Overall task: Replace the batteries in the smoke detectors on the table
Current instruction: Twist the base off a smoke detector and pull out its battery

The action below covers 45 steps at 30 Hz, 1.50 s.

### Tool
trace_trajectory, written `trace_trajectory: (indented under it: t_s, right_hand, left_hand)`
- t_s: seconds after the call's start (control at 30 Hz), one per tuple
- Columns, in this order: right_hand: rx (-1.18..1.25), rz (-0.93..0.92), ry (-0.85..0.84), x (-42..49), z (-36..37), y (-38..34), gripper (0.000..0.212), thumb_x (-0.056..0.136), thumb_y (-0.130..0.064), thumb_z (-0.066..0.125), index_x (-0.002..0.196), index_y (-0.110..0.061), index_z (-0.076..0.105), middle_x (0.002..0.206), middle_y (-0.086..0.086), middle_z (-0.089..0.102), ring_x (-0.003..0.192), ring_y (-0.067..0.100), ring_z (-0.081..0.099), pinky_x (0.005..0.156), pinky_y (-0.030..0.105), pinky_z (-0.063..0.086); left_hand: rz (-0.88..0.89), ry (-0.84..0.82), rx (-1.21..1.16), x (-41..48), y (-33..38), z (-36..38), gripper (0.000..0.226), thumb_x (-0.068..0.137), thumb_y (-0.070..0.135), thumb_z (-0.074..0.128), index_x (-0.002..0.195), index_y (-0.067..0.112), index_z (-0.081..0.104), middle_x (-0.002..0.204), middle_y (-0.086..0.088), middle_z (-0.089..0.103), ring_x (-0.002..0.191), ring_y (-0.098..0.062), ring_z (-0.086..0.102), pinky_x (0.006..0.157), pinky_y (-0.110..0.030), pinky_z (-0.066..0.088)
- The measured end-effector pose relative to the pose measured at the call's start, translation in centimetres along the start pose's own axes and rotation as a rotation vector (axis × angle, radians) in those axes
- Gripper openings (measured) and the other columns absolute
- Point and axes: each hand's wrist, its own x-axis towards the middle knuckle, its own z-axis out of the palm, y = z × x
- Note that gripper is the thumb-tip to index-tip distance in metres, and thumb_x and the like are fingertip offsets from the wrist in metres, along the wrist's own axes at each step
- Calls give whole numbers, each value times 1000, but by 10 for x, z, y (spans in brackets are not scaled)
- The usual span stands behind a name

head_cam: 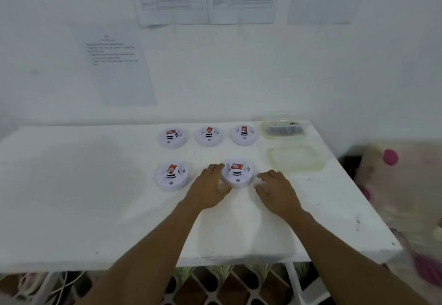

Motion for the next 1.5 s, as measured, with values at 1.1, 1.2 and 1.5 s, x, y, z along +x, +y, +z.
trace_trajectory:
  t_s: [1.1, 1.2, 1.5]
  right_hand:
    - [604, 49, 191, 16, -3, -72, 41, 78, -37, 75, 115, -23, 64, 109, -11, 61, 95, 8, 60, 81, 28, 53]
    - [631, 62, 210, 17, -5, -73, 49, 73, -31, 80, 117, -21, 62, 109, -11, 61, 96, 9, 60, 83, 28, 53]
    - [543, -18, 149, 17, -3, -74, 50, 67, -38, 66, 114, -22, 59, 114, -10, 62, 100, 11, 59, 84, 29, 52]
  left_hand:
    - [-513, 65, -1731, 25, 40, 6, 58, 85, 58, 49, 103, 10, 74, 102, -15, 71, 91, -27, 69, 92, -39, 50]
    - [-543, 106, -1764, 21, 49, 7, 53, 91, 55, 47, 98, 12, 77, 100, -14, 71, 89, -25, 70, 88, -36, 53]
    - [-599, 25, -1699, 20, 38, -2, 56, 97, 55, 36, 116, 10, 65, 108, -15, 70, 91, -27, 70, 76, -34, 58]
